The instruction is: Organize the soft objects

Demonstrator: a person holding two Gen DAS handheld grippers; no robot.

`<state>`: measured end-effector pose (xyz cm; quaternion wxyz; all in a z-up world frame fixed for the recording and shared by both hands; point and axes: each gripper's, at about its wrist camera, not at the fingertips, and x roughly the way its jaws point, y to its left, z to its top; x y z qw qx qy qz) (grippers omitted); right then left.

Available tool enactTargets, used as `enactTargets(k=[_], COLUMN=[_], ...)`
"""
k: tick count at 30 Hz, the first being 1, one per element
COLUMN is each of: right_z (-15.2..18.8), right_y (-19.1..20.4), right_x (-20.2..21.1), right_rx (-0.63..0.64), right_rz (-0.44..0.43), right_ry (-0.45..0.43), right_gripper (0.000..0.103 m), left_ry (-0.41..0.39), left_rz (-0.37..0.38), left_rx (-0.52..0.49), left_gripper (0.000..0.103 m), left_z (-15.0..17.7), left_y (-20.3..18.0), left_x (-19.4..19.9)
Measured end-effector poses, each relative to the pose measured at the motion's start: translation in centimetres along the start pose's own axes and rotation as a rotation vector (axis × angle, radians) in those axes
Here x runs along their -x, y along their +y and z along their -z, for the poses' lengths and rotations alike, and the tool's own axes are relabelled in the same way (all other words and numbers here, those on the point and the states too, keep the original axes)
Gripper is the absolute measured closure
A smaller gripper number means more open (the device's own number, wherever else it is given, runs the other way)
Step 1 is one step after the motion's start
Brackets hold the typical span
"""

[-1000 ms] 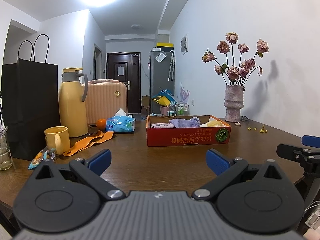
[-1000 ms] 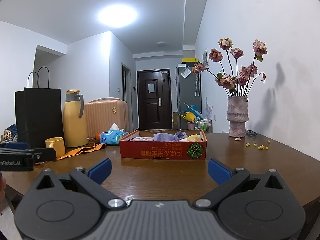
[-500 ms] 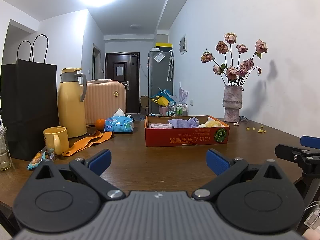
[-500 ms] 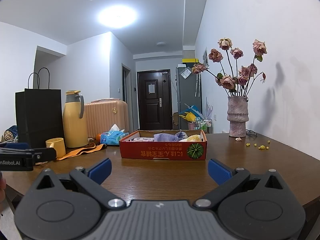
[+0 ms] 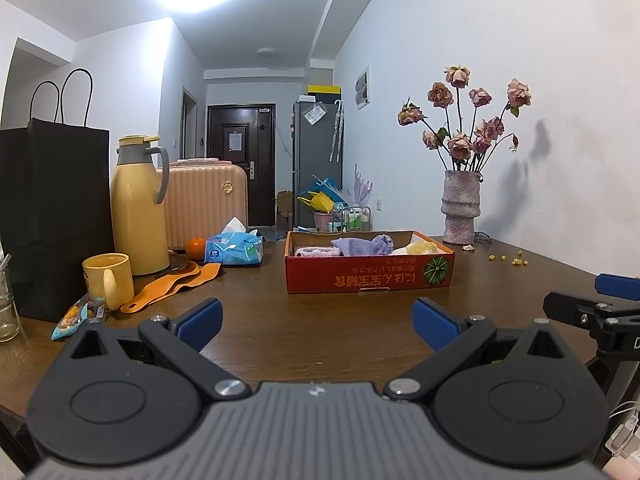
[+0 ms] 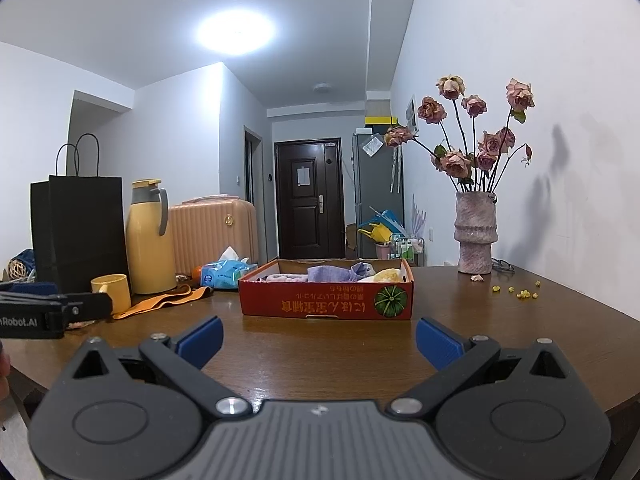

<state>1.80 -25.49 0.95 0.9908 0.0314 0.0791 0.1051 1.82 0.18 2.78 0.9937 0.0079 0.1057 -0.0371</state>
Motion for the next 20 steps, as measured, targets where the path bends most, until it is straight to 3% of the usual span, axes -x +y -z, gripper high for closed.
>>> enactTargets(k=[20], right_z=[-0.01], right_y=[-0.1], right_x=[0.0], right_rx=[-0.001], right_rz=[-0.001], right_ry=[0.0], right_gripper=[0.0], left_ry=[-0.022], left_rz=[0.007], left_rx=[-0.022], left_gripper=[0.0], left_z=[0.11], left_y=[-0.2], left_x=[0.37])
